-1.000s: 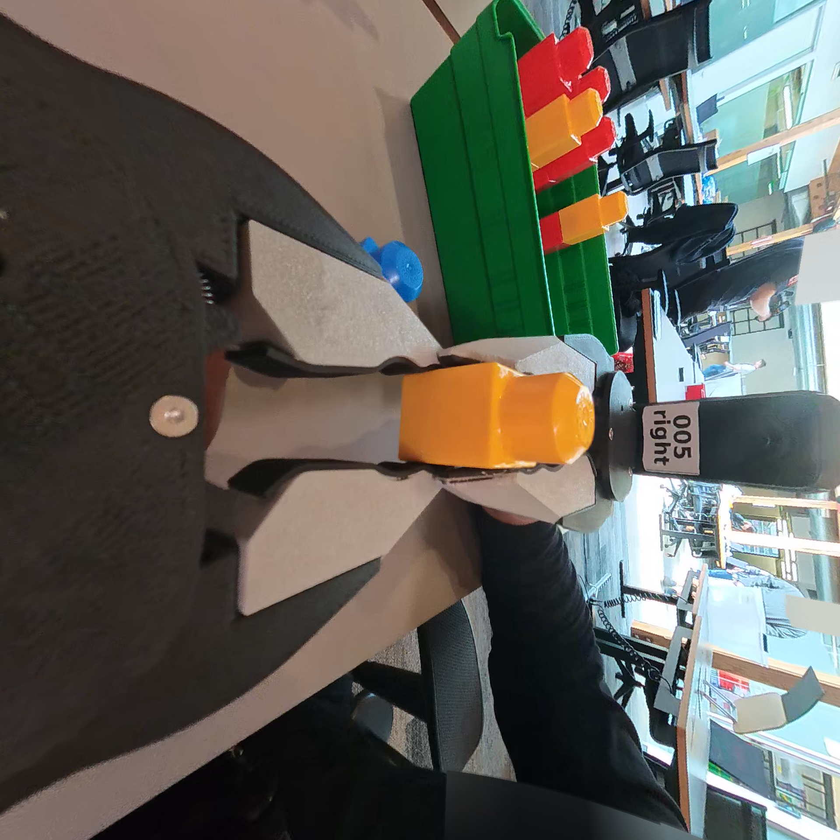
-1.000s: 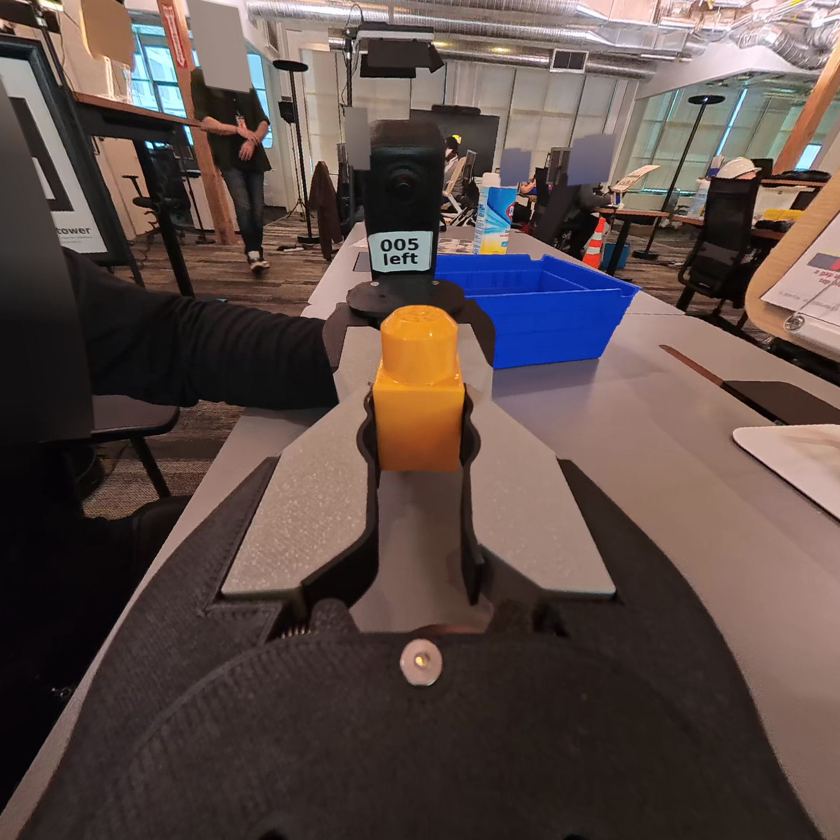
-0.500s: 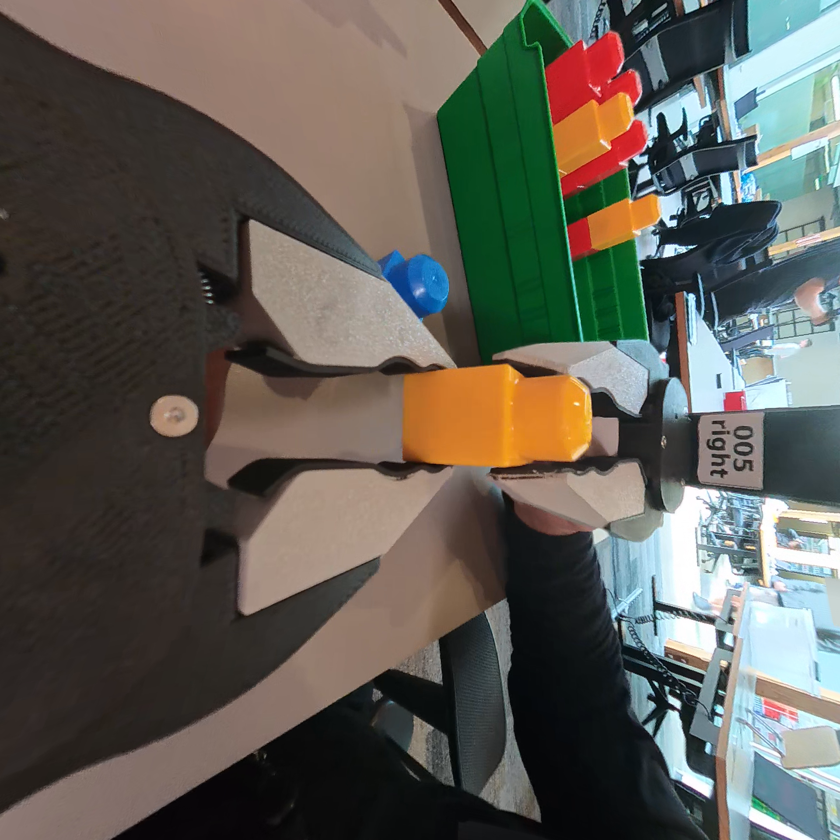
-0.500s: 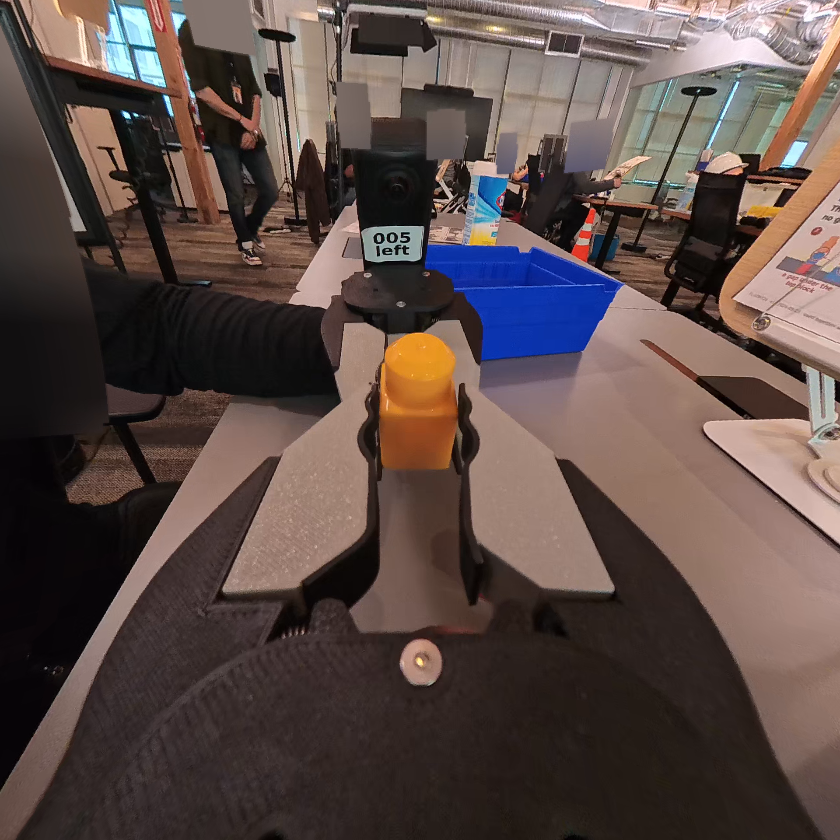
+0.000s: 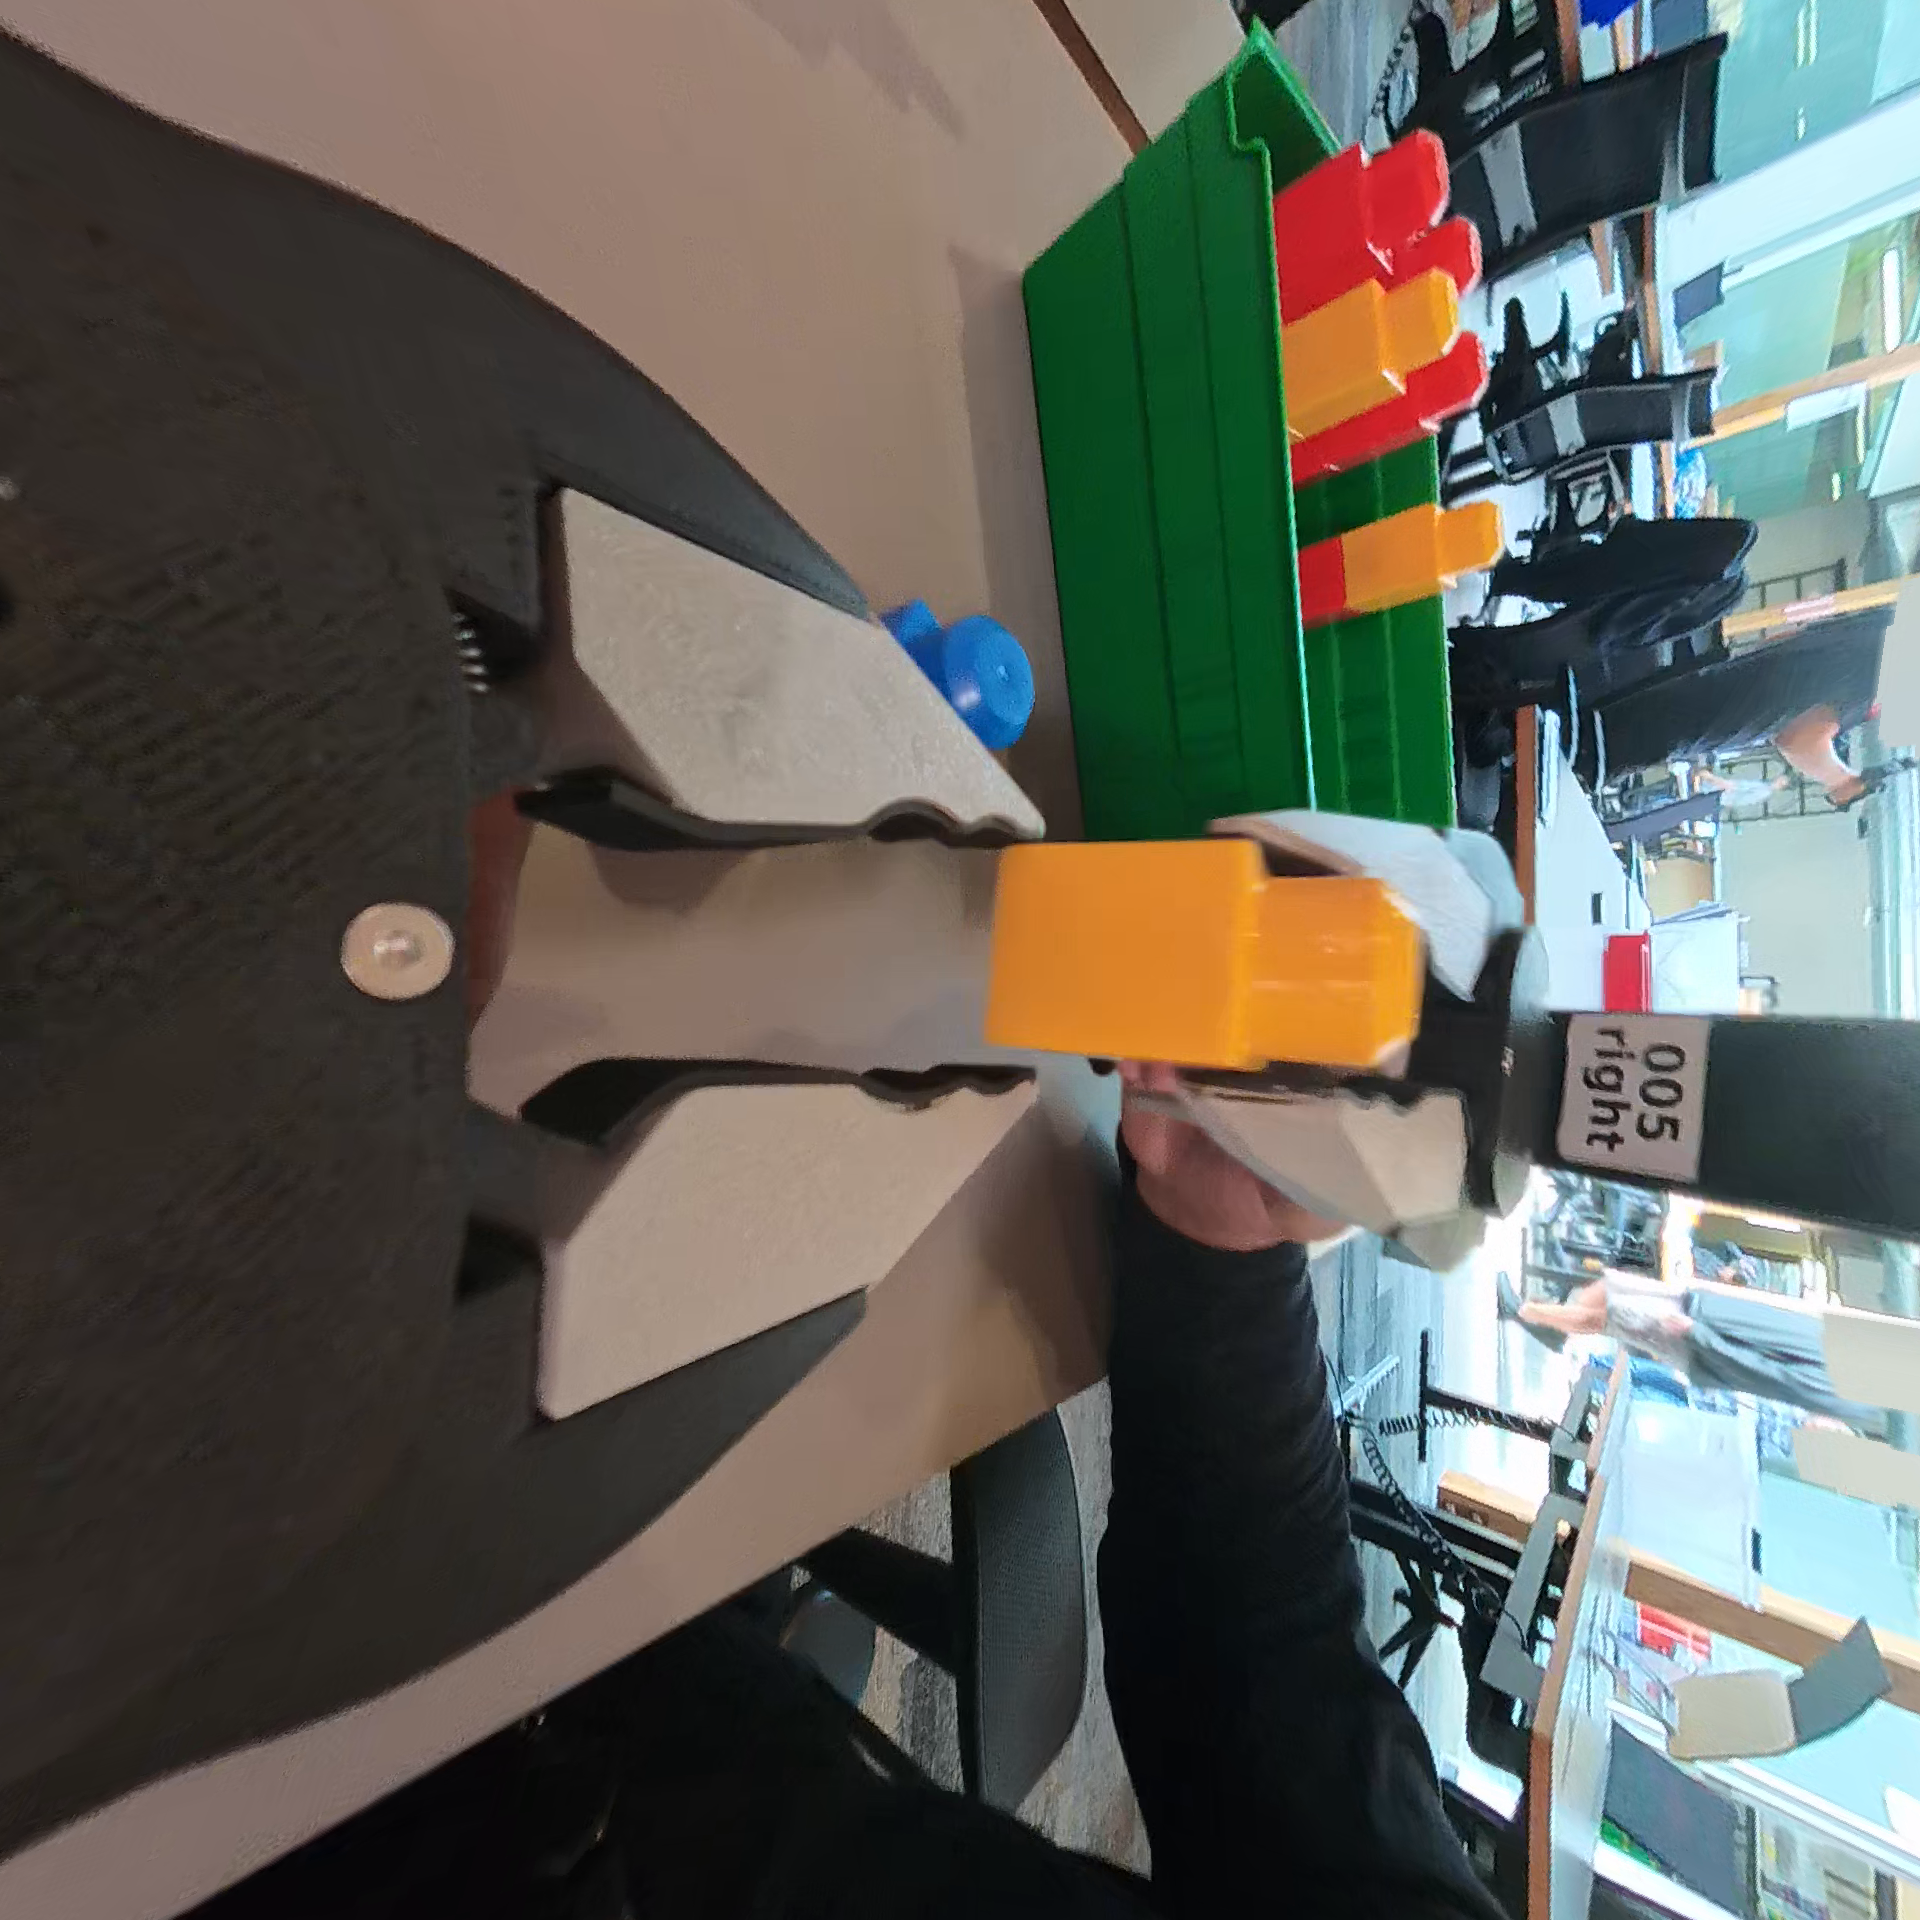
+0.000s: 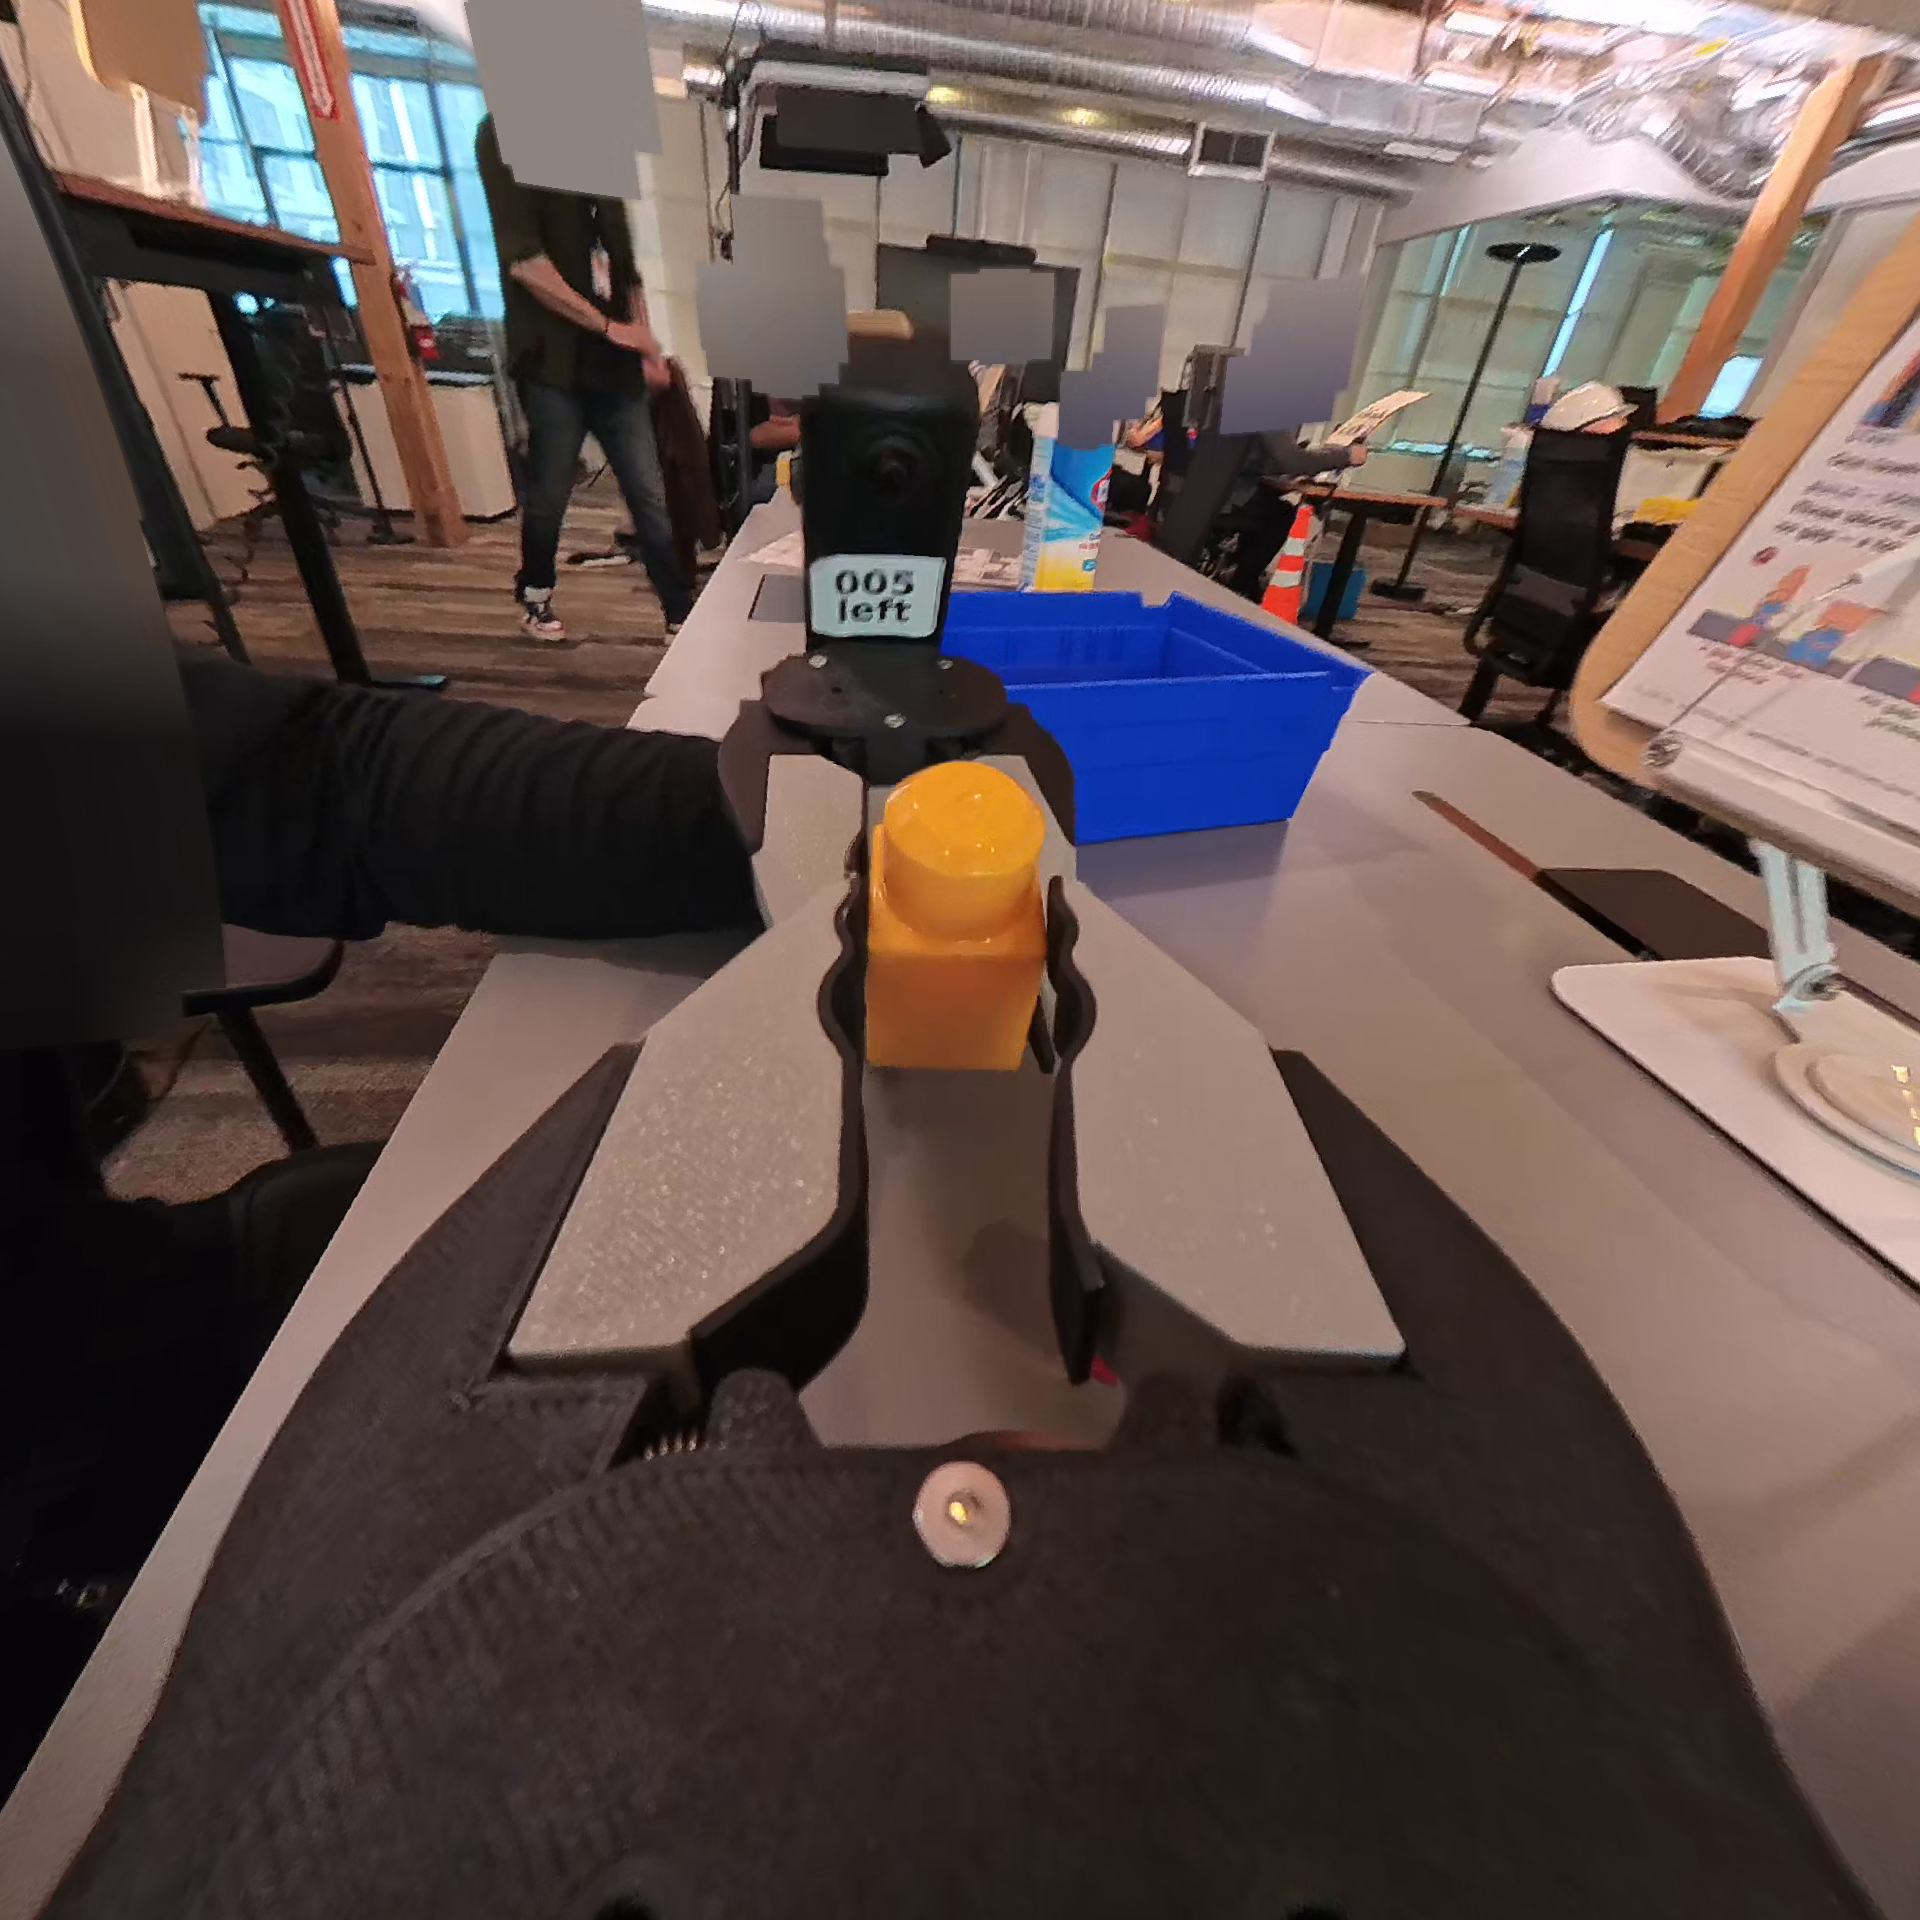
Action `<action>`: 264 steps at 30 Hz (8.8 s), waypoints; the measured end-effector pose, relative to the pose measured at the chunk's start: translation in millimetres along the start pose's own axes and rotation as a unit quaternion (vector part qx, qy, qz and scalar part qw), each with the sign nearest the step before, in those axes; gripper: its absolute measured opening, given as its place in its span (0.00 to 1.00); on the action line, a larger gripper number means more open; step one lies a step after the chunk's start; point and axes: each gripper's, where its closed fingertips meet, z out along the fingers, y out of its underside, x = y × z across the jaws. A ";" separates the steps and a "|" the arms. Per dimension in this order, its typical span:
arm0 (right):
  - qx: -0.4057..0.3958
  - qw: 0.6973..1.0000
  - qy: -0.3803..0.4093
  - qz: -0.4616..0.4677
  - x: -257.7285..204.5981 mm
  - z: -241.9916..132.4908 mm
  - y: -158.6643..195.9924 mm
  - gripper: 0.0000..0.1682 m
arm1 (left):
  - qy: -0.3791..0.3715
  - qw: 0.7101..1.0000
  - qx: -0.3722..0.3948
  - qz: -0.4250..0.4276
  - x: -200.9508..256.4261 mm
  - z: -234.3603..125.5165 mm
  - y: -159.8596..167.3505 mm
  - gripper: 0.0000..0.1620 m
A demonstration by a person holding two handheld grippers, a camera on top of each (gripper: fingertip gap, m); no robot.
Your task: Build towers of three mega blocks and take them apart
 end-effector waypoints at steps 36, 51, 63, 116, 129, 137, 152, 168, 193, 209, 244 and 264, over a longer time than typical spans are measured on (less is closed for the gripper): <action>0.059 0.995 0.051 0.067 26.8 -16.8 -18.4 0.19 | -0.062 0.994 -0.085 0.013 -27.2 -2.9 34.3 0.02; 0.060 0.998 0.012 0.029 -2.1 4.7 -14.3 0.19 | -0.061 0.997 -0.048 0.011 -1.8 14.4 14.9 0.14; 0.051 0.998 0.004 0.041 3.5 -1.7 -11.3 0.19 | -0.059 0.998 -0.016 -0.021 -9.8 1.2 4.4 0.15; 0.010 0.999 0.015 0.037 7.8 -1.3 -2.4 0.20 | -0.043 0.997 -0.064 -0.011 -3.6 -2.8 17.7 0.35; 0.055 0.995 0.065 0.054 31.0 -18.7 -17.2 0.20 | -0.104 0.988 -0.103 -0.042 -40.5 -10.6 45.4 0.43; 0.061 0.991 0.081 0.086 47.3 -20.9 -9.8 0.20 | -0.085 0.981 -0.176 -0.012 -50.6 20.8 68.3 0.50; 0.011 0.996 0.066 0.052 51.2 -2.7 15.4 0.20 | -0.065 0.980 -0.187 -0.026 -57.0 34.1 72.3 0.23; -0.059 0.998 -0.005 0.018 21.6 0.8 26.7 0.20 | -0.042 0.981 -0.186 0.017 -26.2 38.3 70.5 0.22; -0.094 0.995 0.019 0.017 20.6 -0.3 34.0 0.20 | -0.052 0.983 -0.175 -0.021 -21.5 42.4 66.8 0.22; -0.089 0.996 0.000 0.019 14.6 0.7 34.2 0.20 | -0.032 0.984 -0.171 -0.030 -13.6 42.5 65.9 0.21; 0.149 0.978 0.137 -0.049 45.9 -86.7 -81.8 0.19 | -0.009 0.976 -0.177 -0.126 -18.9 28.7 73.1 0.39; -0.090 0.889 0.440 0.092 217.4 -201.6 38.6 0.20 | -0.007 0.971 -0.211 -0.112 -14.9 32.1 82.6 0.37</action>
